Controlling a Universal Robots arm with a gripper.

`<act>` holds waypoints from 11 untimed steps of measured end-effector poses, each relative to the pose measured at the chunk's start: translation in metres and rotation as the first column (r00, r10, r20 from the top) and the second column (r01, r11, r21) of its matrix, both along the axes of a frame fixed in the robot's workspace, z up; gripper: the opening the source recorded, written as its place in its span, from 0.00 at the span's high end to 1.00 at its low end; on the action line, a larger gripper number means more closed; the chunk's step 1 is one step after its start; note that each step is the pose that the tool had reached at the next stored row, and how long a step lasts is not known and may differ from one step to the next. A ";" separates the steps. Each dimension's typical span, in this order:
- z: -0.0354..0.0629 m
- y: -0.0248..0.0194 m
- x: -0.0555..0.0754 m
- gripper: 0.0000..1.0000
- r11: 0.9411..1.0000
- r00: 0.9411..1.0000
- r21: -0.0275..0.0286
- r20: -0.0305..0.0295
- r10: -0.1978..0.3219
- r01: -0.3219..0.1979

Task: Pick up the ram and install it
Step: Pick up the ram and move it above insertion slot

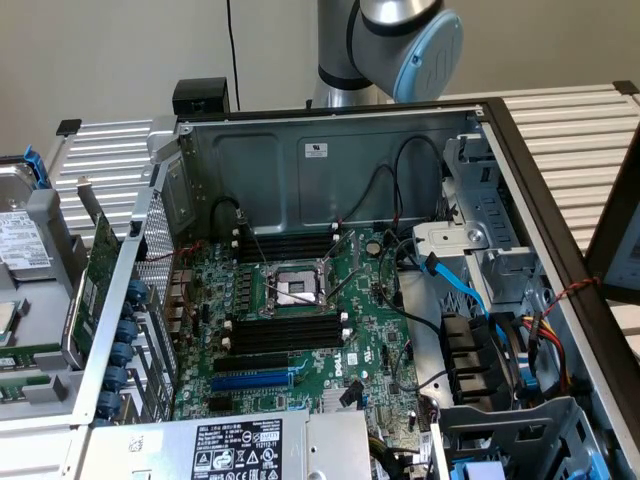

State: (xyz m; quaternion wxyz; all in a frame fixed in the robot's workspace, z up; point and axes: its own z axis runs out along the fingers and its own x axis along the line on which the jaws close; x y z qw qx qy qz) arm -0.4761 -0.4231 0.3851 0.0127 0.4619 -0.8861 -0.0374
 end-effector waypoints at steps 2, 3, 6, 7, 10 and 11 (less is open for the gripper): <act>-0.0002 0.0000 0.000 0.90 0.999 0.999 0.000 0.000 0.036 -0.036; -0.0004 0.0000 0.000 0.90 0.999 0.999 0.000 0.000 0.054 -0.054; -0.0008 0.0000 0.000 0.90 0.994 0.994 0.000 0.001 0.108 -0.108; -0.0008 0.0000 0.000 0.90 0.992 0.992 0.000 0.003 0.127 -0.127; -0.0010 0.0001 0.000 0.90 0.985 0.985 -0.002 0.012 0.175 -0.175; -0.0011 0.0000 0.000 0.90 0.982 0.982 -0.003 0.016 0.189 -0.189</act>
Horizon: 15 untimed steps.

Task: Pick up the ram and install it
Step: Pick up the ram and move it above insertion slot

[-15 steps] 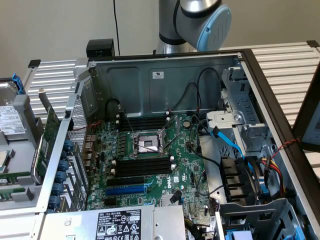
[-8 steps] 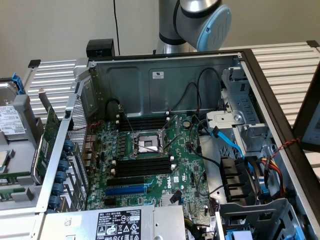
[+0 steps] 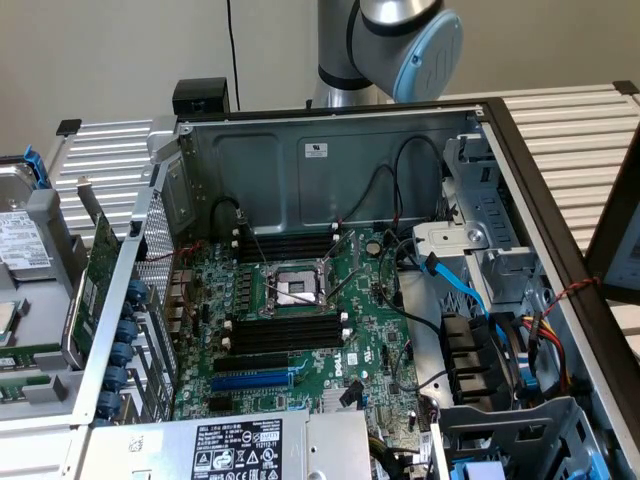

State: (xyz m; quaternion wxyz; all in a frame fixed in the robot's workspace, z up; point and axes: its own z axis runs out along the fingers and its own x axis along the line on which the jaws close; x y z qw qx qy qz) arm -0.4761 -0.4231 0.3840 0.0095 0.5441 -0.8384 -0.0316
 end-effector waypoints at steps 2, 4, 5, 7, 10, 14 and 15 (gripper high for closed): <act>-0.0003 0.0000 0.000 0.90 1.000 0.999 0.000 0.008 0.031 -0.031; -0.0006 0.0000 0.000 0.90 0.998 0.998 -0.001 0.013 0.068 -0.068; -0.0007 0.0000 0.000 0.90 0.996 0.996 -0.001 0.014 0.085 -0.085; -0.0010 -0.0001 0.000 0.90 0.993 0.992 -0.001 0.017 0.121 -0.121; -0.0014 0.0000 0.000 0.90 0.985 0.984 -0.002 0.020 0.175 -0.175; -0.0018 0.0000 0.000 0.90 0.969 0.969 -0.002 0.024 0.247 -0.247; -0.0019 0.0000 0.000 0.90 0.964 0.964 -0.003 0.024 0.264 -0.264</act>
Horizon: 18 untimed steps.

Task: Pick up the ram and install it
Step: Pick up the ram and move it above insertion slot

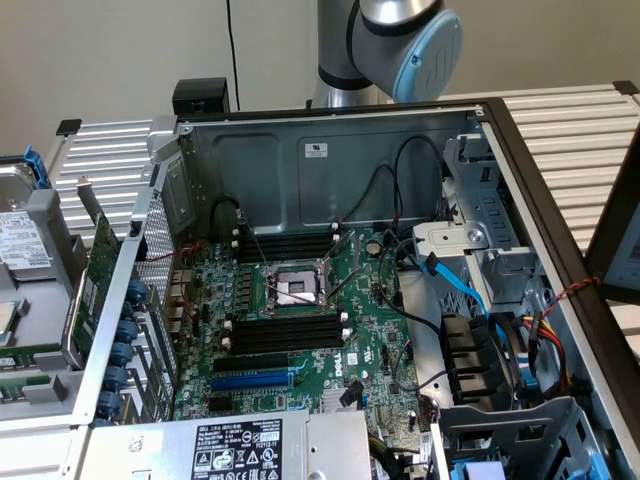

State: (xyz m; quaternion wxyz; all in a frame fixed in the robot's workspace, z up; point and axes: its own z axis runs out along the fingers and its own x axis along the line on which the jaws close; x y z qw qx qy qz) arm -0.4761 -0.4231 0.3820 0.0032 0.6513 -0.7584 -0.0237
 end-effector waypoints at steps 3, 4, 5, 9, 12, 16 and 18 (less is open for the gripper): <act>-0.0002 0.0000 0.000 0.90 0.999 0.999 -0.001 0.001 0.054 -0.054; -0.0002 0.0000 0.000 0.90 0.997 0.997 -0.001 0.002 0.073 -0.073; -0.0004 0.0000 0.000 0.89 0.996 0.996 -0.002 0.002 0.090 -0.090; -0.0016 0.0000 0.000 0.76 0.987 0.987 -0.006 0.002 0.160 -0.160; -0.0039 0.0001 0.000 0.64 0.978 0.978 -0.009 0.002 0.207 -0.207; -0.0059 -0.0023 0.000 0.58 0.975 0.975 -0.010 0.002 0.223 -0.223; -0.0078 -0.0041 0.000 0.58 0.974 0.974 -0.010 0.004 0.227 -0.227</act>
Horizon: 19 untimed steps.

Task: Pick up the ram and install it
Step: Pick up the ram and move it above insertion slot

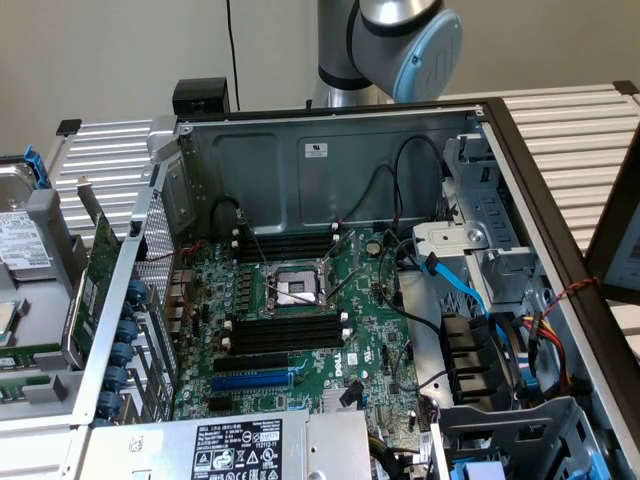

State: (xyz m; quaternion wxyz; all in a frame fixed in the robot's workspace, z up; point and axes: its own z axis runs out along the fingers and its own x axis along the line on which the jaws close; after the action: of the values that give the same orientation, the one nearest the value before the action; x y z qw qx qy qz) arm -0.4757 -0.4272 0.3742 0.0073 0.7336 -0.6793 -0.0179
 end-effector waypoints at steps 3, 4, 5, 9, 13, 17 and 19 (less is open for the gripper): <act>-0.0030 -0.0012 0.000 0.58 1.000 1.000 0.002 0.008 0.000 0.000; -0.0039 -0.0013 0.001 0.58 1.000 1.000 0.003 0.010 -0.001 0.001; -0.0051 -0.0014 0.001 0.58 1.000 1.000 0.004 0.011 -0.003 0.003; -0.0108 -0.0014 0.002 0.58 1.000 1.000 0.008 0.013 -0.011 0.011; -0.0180 -0.0014 0.003 0.58 1.000 1.000 0.011 0.014 -0.021 0.021; -0.0253 -0.0014 0.004 0.58 0.999 0.999 0.012 0.013 -0.043 0.042; -0.0289 -0.0014 0.004 0.58 0.998 0.998 0.013 0.013 -0.056 0.056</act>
State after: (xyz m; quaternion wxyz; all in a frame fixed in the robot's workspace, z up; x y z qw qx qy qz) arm -0.4712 -0.4286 0.3453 -0.0024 0.7146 -0.6993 -0.0171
